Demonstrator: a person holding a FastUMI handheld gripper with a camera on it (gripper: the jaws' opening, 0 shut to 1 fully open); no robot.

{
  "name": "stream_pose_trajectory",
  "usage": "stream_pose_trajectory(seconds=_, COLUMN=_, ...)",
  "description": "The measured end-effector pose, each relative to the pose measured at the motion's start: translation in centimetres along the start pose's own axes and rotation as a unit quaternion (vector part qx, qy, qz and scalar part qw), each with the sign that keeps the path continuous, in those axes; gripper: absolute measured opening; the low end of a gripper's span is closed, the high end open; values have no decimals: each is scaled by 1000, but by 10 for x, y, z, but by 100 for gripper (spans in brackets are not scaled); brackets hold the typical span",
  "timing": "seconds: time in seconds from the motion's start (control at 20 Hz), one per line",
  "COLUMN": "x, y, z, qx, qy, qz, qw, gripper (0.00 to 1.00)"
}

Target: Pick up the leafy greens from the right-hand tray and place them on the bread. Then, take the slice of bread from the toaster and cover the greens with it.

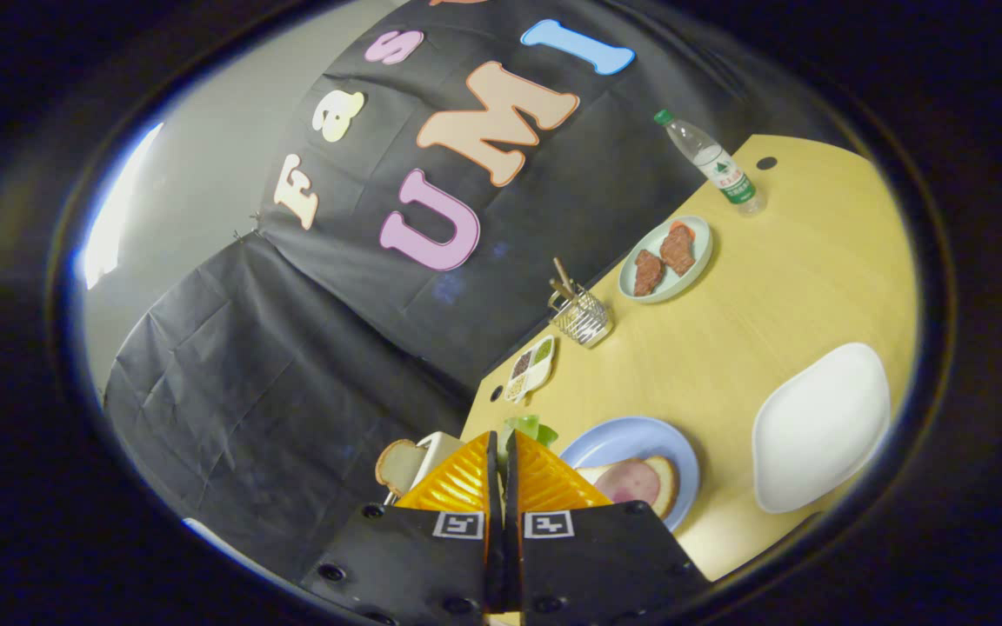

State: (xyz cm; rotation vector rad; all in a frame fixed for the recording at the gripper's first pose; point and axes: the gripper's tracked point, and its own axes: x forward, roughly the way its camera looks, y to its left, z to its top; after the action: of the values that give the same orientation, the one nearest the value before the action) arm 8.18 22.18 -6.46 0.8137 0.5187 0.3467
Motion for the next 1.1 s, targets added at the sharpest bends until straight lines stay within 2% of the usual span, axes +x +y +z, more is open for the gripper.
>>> stream_pose_trajectory(seconds=0.25, x=33, y=-7, z=-40, qx=16, qy=13, qz=-11, qw=1000, gripper=3)
stream_pose_trajectory(seconds=0.5, x=41, y=-52, z=-61, qx=24, qy=31, qz=-73, qw=997, gripper=3)
stream_pose_trajectory(seconds=0.8, x=25, y=-102, z=-52, qx=-24, qy=30, qz=-146, qw=989, gripper=3)
stream_pose_trajectory(seconds=1.1, x=27, y=-124, z=-69, qx=-62, qy=61, qz=-176, qw=980, gripper=3)
